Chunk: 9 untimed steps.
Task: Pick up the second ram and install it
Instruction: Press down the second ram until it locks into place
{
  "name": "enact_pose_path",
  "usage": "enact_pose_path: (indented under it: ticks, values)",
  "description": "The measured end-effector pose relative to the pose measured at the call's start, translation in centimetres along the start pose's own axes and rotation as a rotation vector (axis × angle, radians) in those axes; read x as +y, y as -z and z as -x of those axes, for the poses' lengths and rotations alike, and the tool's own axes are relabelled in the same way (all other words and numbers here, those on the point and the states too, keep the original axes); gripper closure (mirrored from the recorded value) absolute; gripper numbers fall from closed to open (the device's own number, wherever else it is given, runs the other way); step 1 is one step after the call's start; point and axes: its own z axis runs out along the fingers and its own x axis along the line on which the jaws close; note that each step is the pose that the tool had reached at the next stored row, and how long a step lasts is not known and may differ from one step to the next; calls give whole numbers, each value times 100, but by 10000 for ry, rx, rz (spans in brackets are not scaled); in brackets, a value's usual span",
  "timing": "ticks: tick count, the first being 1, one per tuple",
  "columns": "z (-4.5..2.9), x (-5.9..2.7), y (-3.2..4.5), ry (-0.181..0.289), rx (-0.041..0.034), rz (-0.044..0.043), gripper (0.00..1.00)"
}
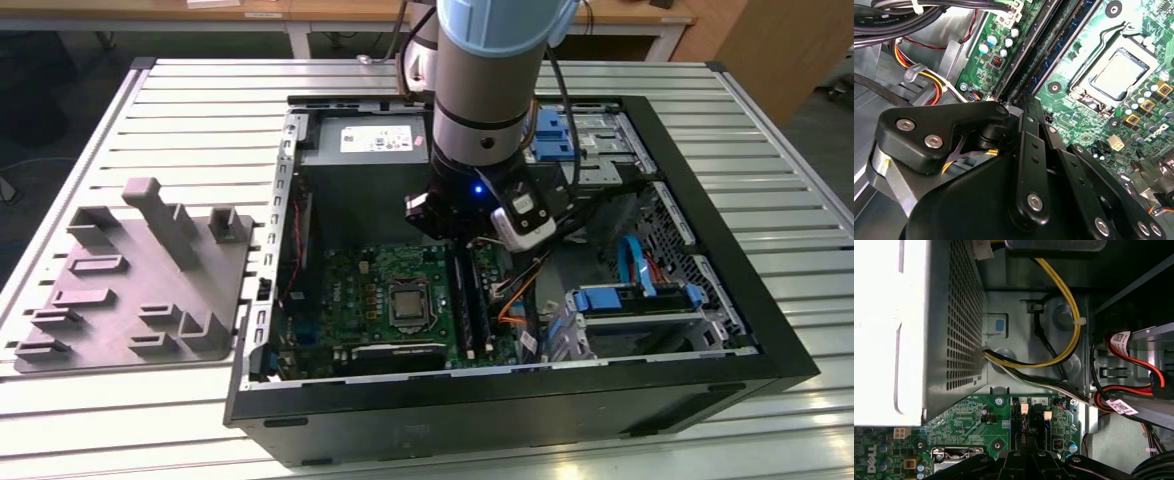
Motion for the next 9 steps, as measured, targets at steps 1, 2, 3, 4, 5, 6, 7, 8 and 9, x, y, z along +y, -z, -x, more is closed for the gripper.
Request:
enact_pose_path:
  ticks: [1, 2, 3, 4, 5, 6, 7, 8, 9]
  values:
    - [0, 0, -2, 0, 0, 0, 90]
    - [0, 0, -10, 0, -2, 5, 90]
    - [0, -1, -16, 0, -2, 1, 90]
    - [0, -1, -16, 0, -1, -2, 90]
    - [0, -1, -16, 0, -1, -2, 90]
    - [0, -1, -16, 0, -1, -2, 90]
    - [0, -1, -17, 0, -1, -2, 90]
    - [0, -1, -17, 0, -1, -1, 90]
    - [-1, -1, -19, 0, -1, -1, 90]
